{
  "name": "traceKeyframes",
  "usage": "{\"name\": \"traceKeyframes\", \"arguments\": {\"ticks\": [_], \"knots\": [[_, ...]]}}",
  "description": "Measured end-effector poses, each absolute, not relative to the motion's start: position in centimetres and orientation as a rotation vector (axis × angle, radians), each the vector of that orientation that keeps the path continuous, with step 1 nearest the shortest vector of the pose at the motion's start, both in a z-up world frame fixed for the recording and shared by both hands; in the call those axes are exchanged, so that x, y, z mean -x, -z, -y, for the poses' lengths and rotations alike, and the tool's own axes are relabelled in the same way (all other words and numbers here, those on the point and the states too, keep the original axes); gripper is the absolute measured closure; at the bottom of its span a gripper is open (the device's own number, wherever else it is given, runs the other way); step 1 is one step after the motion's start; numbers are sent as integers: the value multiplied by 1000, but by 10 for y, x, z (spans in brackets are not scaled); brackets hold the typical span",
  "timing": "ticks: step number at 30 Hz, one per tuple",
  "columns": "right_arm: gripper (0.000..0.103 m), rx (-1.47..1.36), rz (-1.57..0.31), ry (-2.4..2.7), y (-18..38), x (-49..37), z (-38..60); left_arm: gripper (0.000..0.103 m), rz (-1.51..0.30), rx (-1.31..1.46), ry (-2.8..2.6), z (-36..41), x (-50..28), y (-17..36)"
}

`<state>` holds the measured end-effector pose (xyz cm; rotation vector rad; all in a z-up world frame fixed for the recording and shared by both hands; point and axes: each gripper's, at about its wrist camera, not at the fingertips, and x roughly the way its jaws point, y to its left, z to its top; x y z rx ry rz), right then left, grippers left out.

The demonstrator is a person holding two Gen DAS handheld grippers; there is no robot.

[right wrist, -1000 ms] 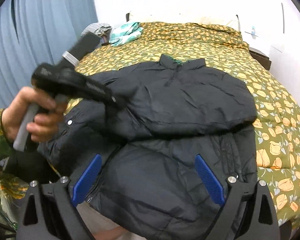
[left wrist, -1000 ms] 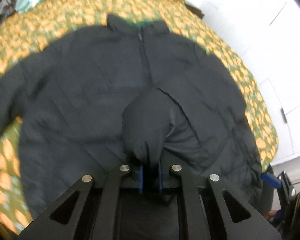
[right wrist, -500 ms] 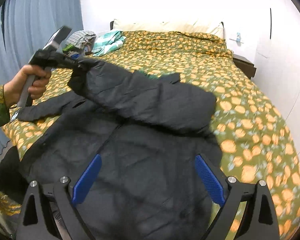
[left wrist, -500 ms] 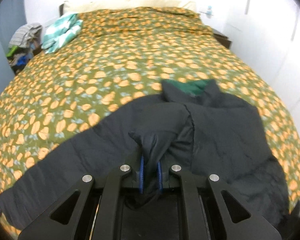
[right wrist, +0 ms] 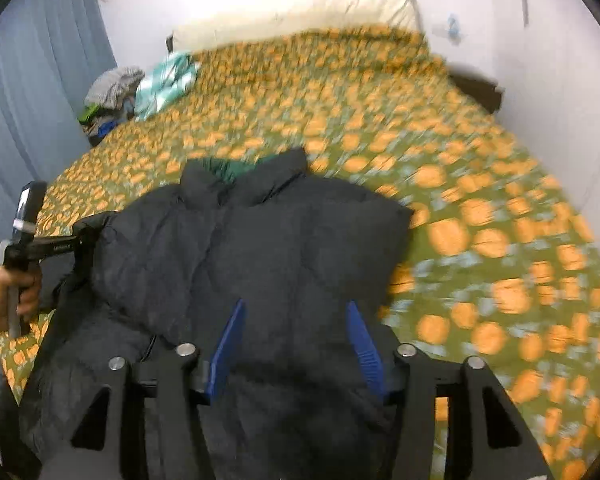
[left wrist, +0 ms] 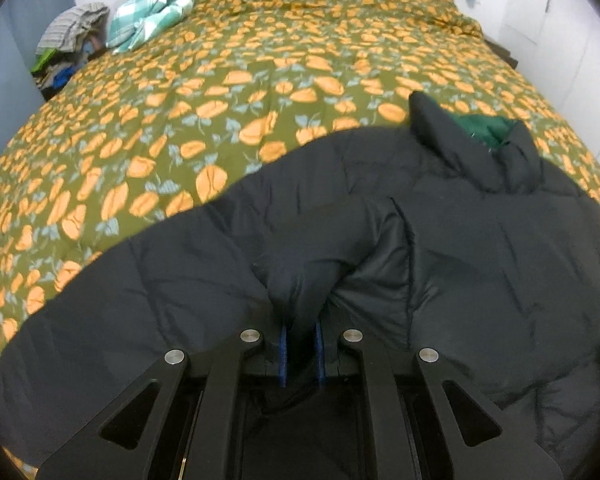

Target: Fold large clothes

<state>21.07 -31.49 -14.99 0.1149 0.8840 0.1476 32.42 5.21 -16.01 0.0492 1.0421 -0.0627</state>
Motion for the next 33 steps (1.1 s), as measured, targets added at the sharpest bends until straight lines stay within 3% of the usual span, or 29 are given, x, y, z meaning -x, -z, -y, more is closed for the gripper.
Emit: {"name": "traceKeyframes", "arguments": {"ticks": [4, 7, 11, 16, 24, 33], "knots": [[49, -114, -1072, -145, 219, -243, 305, 93, -1080, -26, 66, -54, -326, 178], [50, -120, -1093, -158, 235, -247, 307, 93, -1091, -37, 79, -52, -325, 191], [50, -94, -1120, -158, 218, -259, 308, 93, -1081, -86, 86, -48, -322, 199], [49, -114, -966, -80, 174, -285, 331, 93, -1083, -52, 96, -52, -321, 202], [49, -219, -1071, 18, 228, -351, 357, 93, -1082, -38, 103, -54, -321, 207], [49, -126, -979, -67, 180, -285, 326, 92, -1067, -54, 97, -51, -320, 210]]}}
